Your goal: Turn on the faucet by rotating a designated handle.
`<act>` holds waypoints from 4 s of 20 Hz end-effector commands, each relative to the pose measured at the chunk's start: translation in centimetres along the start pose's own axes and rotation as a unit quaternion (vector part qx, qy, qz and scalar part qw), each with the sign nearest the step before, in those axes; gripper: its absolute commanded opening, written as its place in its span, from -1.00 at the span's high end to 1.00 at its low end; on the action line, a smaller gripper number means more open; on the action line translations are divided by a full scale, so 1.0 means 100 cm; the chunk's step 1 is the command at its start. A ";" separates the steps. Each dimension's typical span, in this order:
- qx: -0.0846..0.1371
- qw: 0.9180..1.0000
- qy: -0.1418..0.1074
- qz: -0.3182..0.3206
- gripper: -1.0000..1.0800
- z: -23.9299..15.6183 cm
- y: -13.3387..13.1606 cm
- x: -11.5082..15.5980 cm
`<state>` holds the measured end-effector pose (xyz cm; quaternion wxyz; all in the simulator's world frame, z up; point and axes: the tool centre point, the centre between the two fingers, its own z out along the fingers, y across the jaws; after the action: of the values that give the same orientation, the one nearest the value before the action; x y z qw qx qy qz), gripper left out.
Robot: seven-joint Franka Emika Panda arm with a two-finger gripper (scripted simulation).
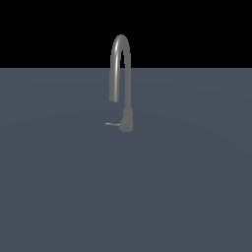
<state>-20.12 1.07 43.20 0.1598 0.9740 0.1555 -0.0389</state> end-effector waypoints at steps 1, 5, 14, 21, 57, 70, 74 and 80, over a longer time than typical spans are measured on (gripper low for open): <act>-0.038 0.999 -0.002 -0.039 1.00 0.008 -0.005 0.015; -0.095 0.991 -0.006 -0.096 1.00 0.021 -0.014 0.037; -0.204 0.957 -0.013 -0.205 1.00 0.051 -0.034 0.077; -0.274 0.922 -0.017 -0.274 1.00 0.074 -0.047 0.100; -0.523 0.681 -0.030 -0.511 1.00 0.187 -0.091 0.176; -0.592 0.567 -0.035 -0.572 1.00 0.232 -0.096 0.197; -0.610 0.529 -0.037 -0.588 1.00 0.246 -0.097 0.203; -0.636 0.471 -0.041 -0.610 1.00 0.267 -0.095 0.211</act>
<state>-3.98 7.29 12.98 0.6733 0.2776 0.6829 -0.0574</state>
